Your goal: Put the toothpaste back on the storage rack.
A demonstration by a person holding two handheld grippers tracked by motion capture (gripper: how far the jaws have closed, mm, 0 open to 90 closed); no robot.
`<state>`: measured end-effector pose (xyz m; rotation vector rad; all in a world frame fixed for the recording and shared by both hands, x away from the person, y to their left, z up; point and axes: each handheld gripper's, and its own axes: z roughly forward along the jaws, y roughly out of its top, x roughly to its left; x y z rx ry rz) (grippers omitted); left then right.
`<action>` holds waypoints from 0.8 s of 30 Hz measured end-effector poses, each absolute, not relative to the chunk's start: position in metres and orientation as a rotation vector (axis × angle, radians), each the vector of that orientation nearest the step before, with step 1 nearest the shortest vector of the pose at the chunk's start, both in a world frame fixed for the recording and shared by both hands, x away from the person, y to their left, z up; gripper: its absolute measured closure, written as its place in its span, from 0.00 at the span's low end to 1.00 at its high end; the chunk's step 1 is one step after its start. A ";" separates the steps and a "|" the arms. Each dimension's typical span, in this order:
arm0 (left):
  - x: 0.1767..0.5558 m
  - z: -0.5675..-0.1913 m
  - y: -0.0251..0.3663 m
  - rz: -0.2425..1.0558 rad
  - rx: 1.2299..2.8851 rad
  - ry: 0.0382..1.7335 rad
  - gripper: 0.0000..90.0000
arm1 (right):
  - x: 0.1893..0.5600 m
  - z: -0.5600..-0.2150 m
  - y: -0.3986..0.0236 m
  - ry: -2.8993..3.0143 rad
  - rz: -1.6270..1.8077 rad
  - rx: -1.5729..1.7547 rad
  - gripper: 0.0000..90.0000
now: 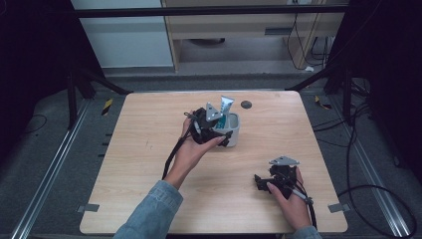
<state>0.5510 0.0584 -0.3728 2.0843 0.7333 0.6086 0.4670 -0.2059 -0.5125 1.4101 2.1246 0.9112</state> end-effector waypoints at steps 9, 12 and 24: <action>0.541 -0.373 0.063 0.601 2.090 0.740 0.06 | 0.467 -0.513 -0.206 2.125 0.910 1.410 0.00; 0.540 -0.375 0.067 0.595 2.087 0.750 0.06 | 0.467 -0.513 -0.206 2.125 0.908 1.408 0.00; 0.520 -0.384 0.100 0.636 2.083 0.777 0.07 | 0.467 -0.513 -0.206 2.126 0.909 1.407 0.00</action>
